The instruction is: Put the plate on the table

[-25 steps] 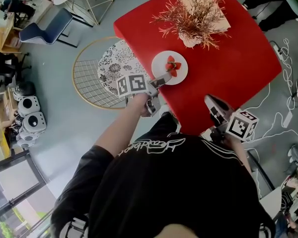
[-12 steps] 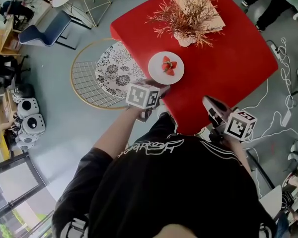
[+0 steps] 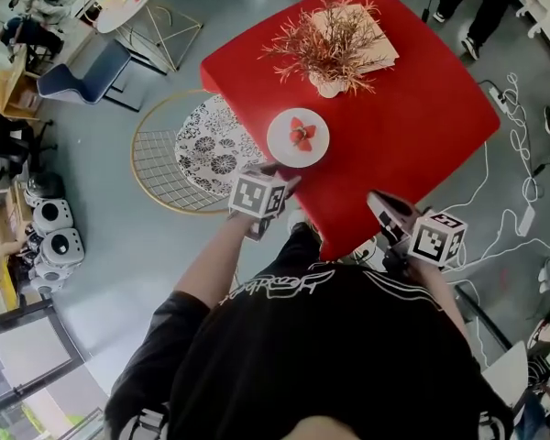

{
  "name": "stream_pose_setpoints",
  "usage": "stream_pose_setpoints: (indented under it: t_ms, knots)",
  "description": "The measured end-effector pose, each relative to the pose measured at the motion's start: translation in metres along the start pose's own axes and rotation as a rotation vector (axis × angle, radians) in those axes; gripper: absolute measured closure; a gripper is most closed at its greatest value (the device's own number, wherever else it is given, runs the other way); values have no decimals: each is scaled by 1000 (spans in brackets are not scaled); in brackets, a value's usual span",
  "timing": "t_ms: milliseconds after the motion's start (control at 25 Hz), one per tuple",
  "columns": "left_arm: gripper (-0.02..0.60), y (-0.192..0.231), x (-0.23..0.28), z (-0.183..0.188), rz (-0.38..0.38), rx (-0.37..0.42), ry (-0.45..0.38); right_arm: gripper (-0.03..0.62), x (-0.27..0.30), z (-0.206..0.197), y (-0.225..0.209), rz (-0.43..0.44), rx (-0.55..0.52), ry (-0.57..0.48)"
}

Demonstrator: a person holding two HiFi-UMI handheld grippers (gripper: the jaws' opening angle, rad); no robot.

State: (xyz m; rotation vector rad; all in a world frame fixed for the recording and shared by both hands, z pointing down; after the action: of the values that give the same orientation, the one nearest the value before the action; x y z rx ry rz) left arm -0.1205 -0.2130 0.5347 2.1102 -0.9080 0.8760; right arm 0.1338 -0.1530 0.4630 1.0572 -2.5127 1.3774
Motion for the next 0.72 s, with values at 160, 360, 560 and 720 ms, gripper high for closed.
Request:
stream_pose_setpoints:
  t_ms: [160,360,560,720]
  knots:
    - [318,-10,-16,-4,2,-6,-40,587,-9,-1,9,8,-20,-7]
    - [319,-50,-54,4,-79,-63,-186,588,-26,7,36,73,-115,-45]
    - [388,-110,-114,20,-233,-133,-432,588,-46,14,60,164,-217,-65]
    - [536,-160,-159,13,-337,-170,-573,587,-65,12,83,224,-277,-78]
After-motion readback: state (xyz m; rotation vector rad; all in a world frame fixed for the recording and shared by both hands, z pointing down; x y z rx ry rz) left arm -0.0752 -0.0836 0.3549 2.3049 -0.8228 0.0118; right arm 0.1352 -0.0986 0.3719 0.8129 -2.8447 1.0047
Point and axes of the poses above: the fingertips, and each gripper's own axes: x forward along the fingers, y to its left, z out of its top, the point moved 6 cm from there along -x, backward along the fingers, and after that the axes turned 3 degrees about -z, right-handed, at the moved point
